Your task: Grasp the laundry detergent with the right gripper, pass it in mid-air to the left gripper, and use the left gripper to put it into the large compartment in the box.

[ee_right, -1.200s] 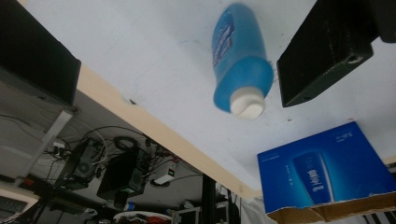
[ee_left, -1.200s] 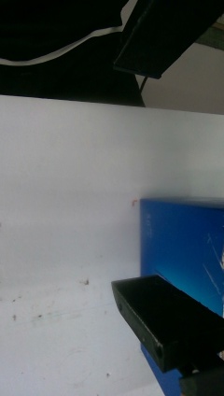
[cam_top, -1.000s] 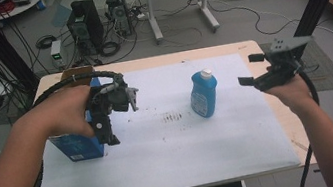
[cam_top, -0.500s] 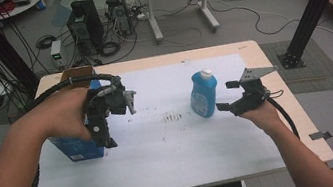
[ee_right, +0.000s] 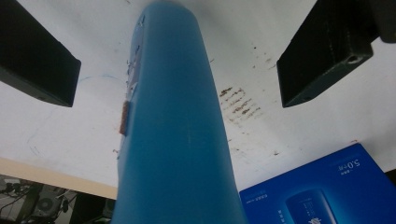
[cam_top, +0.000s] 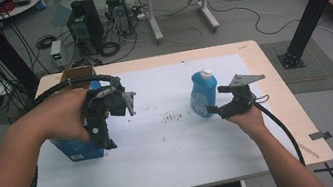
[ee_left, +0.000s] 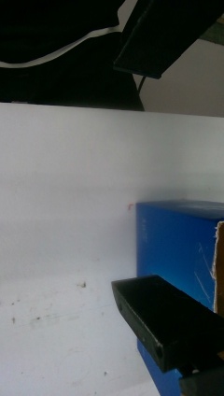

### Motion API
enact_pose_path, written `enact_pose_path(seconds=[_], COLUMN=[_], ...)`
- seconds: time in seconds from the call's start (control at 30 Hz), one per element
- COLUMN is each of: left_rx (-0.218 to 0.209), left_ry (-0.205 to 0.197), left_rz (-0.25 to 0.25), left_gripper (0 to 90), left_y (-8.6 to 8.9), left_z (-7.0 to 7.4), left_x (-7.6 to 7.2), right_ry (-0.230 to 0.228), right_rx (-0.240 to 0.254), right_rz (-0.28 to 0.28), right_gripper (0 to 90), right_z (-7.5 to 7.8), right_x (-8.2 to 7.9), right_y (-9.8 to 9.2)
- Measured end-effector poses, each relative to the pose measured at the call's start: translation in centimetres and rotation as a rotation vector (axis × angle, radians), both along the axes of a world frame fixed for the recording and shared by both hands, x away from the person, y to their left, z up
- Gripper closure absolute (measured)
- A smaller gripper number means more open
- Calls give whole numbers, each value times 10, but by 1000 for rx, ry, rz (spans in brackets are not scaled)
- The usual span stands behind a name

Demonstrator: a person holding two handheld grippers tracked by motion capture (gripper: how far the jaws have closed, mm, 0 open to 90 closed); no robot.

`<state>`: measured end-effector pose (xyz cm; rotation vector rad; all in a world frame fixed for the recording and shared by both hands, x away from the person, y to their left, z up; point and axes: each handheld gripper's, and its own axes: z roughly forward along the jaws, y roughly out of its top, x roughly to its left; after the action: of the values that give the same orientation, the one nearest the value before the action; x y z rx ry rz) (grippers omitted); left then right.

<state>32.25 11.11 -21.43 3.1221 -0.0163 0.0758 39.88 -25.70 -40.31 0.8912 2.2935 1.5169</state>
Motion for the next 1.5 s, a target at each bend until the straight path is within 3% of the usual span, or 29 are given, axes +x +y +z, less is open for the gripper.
enact_pose_path(seconds=[0.1, 0.2, 0.37, 0.6, 0.77, 1.0, 1.5], left_rx=[1, -2, -6, -8, -13, -11, -9], left_ry=[1, 4, 2, 0, -2, 4, 5], left_rz=[-3, -3, -9, -3, -3, -4, 8], left_gripper=[1, 1, 1, 1, 1, 1, 1], left_y=[-1, -1, -1, 3, 6, 6, 5], left_z=[-1, -2, -2, -1, -3, -3, -4], left_x=[0, -1, -3, -6, -6, -7, -5], right_ry=[-8, -28, -17, -56, -62, -65, -76], right_rx=[0, 0, 48, 28, 23, 23, 63], right_rz=[-3, -57, -127, -227, -266, -293, -270], right_gripper=[0, 0, 0, 0, 0, 0, 0], right_z=[-1, -6, -15, -24, -29, -35, -37], right_x=[-1, -3, 0, 2, 2, 4, 11], right_y=[3, 9, 13, 18, 23, 26, 31])
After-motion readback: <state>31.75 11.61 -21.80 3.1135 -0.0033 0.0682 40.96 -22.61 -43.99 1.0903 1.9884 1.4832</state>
